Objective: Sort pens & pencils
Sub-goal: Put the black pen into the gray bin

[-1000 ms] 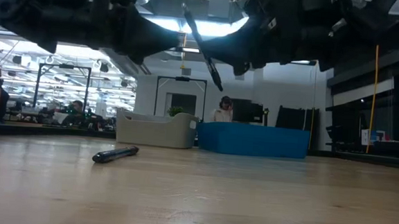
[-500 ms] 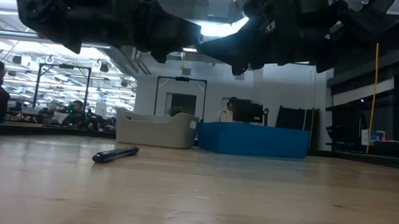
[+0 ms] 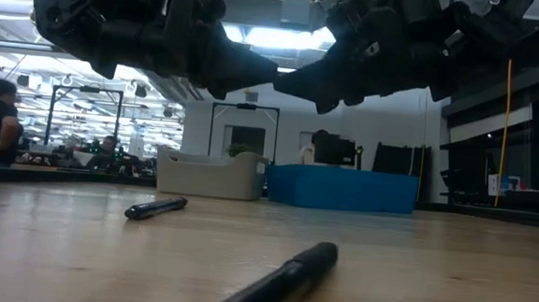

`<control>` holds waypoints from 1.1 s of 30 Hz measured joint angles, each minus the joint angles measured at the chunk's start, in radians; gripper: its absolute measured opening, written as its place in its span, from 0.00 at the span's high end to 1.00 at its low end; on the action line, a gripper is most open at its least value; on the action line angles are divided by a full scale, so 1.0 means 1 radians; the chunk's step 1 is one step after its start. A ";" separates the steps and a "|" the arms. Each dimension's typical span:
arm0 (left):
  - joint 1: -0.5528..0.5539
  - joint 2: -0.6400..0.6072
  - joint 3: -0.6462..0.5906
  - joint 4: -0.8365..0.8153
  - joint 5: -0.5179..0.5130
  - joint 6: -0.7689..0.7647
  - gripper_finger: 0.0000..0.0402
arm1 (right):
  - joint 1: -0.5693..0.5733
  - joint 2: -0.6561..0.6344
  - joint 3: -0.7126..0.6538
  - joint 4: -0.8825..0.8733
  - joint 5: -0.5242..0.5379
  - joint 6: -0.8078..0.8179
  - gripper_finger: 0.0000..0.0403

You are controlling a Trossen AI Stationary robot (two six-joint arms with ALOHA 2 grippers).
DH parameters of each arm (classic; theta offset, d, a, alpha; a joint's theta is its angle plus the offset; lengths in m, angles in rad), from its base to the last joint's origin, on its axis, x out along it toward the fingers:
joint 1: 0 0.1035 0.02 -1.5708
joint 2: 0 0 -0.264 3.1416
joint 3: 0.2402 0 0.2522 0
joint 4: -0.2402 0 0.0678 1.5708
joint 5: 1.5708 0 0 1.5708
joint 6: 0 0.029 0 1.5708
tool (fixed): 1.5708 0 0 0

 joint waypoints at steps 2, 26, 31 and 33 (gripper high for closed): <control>0.000 0.000 0.000 0.001 0.000 0.001 0.75 | 0.000 0.000 0.000 -0.008 -0.013 0.012 1.00; 0.081 -0.301 -0.001 -0.589 -0.003 0.043 0.75 | 0.165 0.000 0.320 -0.791 0.045 0.034 0.61; 0.061 -0.352 -0.002 -0.683 -0.002 0.042 0.75 | 0.219 0.001 0.377 -0.853 0.064 0.041 0.57; 0.053 -0.353 -0.002 -0.701 -0.002 0.042 0.75 | 0.243 0.017 0.402 -0.866 0.087 0.045 0.57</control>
